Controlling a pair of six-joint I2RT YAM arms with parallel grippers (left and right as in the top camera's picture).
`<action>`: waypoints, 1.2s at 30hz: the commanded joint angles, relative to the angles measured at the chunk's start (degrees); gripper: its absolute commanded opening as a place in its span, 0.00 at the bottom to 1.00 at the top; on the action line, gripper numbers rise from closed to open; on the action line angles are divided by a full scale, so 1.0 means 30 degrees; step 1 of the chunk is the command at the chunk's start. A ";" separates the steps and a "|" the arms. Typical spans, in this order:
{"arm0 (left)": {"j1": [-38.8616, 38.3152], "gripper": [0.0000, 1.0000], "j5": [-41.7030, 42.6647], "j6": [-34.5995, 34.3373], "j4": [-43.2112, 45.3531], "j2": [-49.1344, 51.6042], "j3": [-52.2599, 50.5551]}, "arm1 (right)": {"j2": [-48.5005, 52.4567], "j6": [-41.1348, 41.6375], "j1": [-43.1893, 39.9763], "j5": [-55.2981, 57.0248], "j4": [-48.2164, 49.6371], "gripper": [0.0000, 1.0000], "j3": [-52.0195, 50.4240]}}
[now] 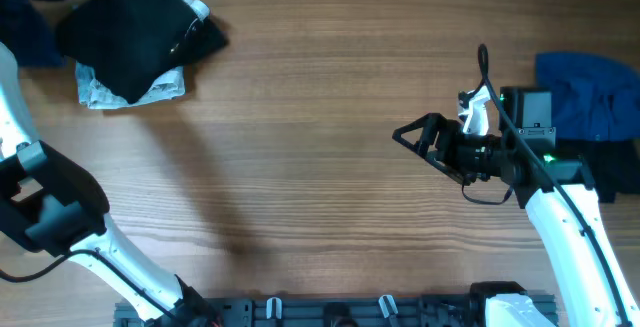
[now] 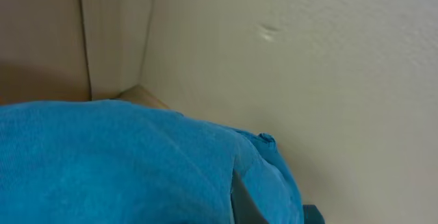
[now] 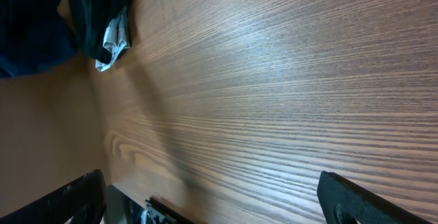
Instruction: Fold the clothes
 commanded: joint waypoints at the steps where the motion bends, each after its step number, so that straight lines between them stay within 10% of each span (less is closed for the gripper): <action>1: 0.0160 0.08 -0.1275 -0.0015 0.0503 -0.0678 0.0452 | 0.0000 -0.0226 0.0058 -0.0277 0.0015 0.99 0.0058; 20: -0.6754 0.06 -0.2382 -0.1843 -0.2120 0.1574 0.0452 | 0.0000 -0.0787 0.0058 -0.0284 0.0015 0.99 0.0058; 30: -0.7060 0.04 -0.3300 -1.0717 -0.1180 0.1574 0.0452 | 0.0000 -0.0787 0.0058 -0.0364 -0.0109 0.99 0.0058; 36: -0.6892 0.04 0.2346 -1.5569 -0.3104 0.1574 0.0452 | 0.0000 -0.1239 0.0058 -0.0350 -0.0124 1.00 0.0058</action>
